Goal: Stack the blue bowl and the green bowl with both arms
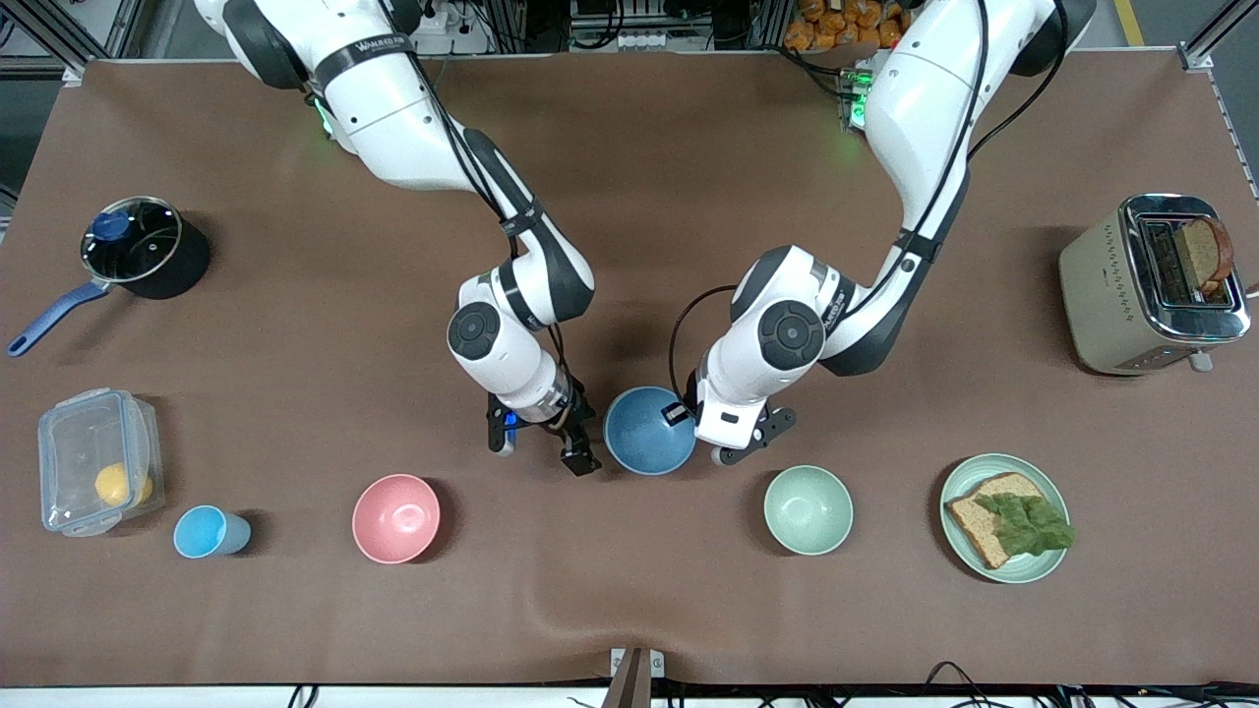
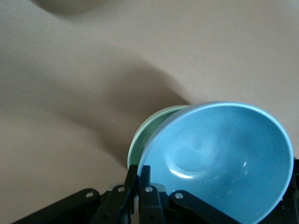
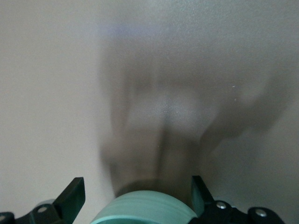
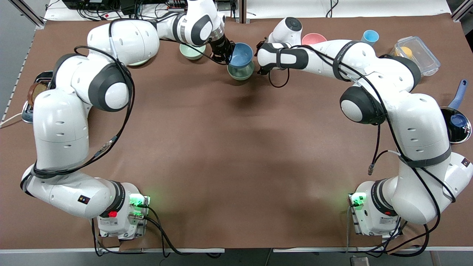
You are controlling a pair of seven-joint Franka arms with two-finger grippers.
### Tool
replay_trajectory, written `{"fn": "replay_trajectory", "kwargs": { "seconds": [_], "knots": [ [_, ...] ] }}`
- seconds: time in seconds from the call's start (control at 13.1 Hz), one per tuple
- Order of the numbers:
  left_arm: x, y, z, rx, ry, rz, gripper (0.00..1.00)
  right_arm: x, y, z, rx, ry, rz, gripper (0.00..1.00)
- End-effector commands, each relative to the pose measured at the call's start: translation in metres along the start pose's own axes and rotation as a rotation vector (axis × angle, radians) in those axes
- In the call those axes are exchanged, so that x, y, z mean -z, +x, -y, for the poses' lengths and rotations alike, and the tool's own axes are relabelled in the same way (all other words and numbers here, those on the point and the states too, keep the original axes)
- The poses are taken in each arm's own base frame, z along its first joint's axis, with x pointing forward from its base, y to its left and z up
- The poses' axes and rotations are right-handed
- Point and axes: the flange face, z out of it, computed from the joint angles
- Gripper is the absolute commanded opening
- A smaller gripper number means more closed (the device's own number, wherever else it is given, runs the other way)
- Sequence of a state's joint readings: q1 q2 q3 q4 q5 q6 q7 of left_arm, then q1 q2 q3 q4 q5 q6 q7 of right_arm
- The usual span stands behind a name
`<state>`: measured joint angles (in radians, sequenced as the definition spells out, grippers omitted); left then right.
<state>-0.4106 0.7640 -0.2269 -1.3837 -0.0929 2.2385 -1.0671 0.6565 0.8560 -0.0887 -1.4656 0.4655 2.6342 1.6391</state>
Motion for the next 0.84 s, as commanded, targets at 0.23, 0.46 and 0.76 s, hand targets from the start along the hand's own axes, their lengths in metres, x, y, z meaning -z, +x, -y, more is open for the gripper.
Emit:
{"fn": "replay_trajectory", "kwargs": {
  "seconds": [0.23,0.46,0.76],
  "knots": [
    [-0.018,-0.010,-0.008,0.009,-0.002,0.006,0.00,0.000,0.012,0.006,-0.051,0.008,0.007,1.00],
    [-0.027,-0.010,-0.005,0.010,0.011,0.011,0.00,-0.004,0.013,0.004,-0.054,0.003,0.004,1.00],
    [-0.036,-0.013,-0.004,0.003,0.024,0.015,0.00,-0.004,0.013,0.004,-0.055,0.004,0.004,1.00]
  ]
}}
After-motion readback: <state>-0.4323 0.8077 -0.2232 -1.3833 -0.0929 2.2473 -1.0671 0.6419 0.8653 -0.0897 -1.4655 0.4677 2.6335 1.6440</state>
